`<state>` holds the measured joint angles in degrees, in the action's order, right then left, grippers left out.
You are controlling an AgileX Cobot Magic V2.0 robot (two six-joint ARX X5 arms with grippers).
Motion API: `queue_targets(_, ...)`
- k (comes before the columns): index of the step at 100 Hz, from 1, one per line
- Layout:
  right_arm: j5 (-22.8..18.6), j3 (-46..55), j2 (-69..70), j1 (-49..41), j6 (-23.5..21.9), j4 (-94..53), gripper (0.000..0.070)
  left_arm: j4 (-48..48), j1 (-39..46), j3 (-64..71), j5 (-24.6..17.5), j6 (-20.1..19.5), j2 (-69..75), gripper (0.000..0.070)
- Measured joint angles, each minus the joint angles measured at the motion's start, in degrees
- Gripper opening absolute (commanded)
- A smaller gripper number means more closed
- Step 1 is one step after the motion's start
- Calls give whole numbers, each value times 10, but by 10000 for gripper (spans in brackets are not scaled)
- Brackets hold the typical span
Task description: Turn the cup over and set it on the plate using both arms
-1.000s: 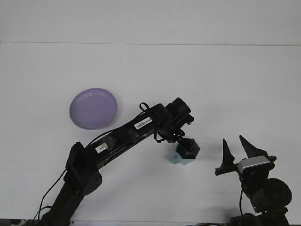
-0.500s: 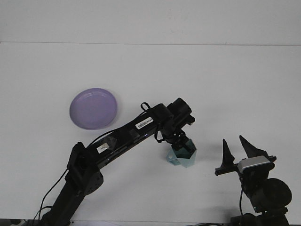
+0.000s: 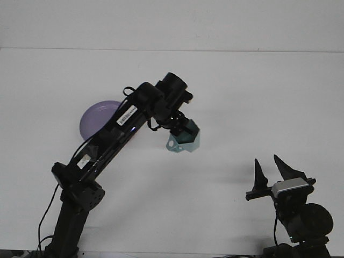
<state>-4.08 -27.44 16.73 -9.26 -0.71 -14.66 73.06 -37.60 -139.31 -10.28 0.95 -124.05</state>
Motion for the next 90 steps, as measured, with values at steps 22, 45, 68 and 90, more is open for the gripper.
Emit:
queue_targets(22, -1, 0, 0, 0, -6, 0, 372, 2, 97, 0, 40, 2, 87, 12)
queue_targets(45, -2, 0, 0, 0, -7, 0, 372, 6, 209, -2, 54, 11, 108, 12)
queue_targets(68, -2, 0, 0, 0, -7, 0, 372, 5, 270, 40, 76, 11, 108, 12)
queue_targets(90, -2, 0, 0, 0, -7, 0, 372, 6, 323, 134, 77, 8, 103, 12)
